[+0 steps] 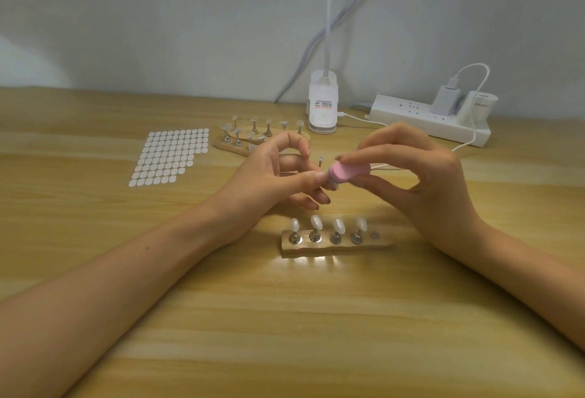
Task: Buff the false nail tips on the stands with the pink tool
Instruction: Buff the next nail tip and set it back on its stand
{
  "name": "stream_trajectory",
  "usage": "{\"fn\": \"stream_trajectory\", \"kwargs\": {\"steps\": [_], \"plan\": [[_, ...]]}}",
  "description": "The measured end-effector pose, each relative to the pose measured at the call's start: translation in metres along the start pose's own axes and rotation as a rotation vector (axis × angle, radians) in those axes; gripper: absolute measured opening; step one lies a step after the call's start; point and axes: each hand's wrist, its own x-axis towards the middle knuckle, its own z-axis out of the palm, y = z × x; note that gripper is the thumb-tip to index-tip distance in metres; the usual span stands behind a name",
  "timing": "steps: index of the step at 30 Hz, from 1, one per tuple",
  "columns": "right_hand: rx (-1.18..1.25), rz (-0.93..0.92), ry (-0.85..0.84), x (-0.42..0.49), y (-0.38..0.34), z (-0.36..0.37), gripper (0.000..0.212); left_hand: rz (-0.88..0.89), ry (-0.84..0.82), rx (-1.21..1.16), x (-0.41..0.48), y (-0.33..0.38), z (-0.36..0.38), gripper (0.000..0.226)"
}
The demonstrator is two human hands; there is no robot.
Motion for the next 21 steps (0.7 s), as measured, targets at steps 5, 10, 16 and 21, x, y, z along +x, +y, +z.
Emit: {"fn": "stream_trajectory", "kwargs": {"steps": [5,10,16,21], "plan": [[0.015,-0.013,-0.025,-0.0006,-0.0001,-0.0002,0.02,-0.001,-0.006,0.016,-0.0008,-0.0007,-0.0002,0.037],[0.007,-0.038,-0.04,-0.0015,-0.0013,0.0019,0.019,-0.002,-0.012,0.023,-0.001,-0.0001,-0.0002,0.037],[-0.053,-0.047,-0.018,-0.0006,-0.0022,0.0008,0.018,0.009,-0.013,0.027,-0.0007,0.0,0.0005,0.037],[-0.104,-0.017,0.02,0.0005,-0.0025,-0.0011,0.019,0.004,-0.015,0.023,-0.0008,0.0,0.0008,0.036]]}}
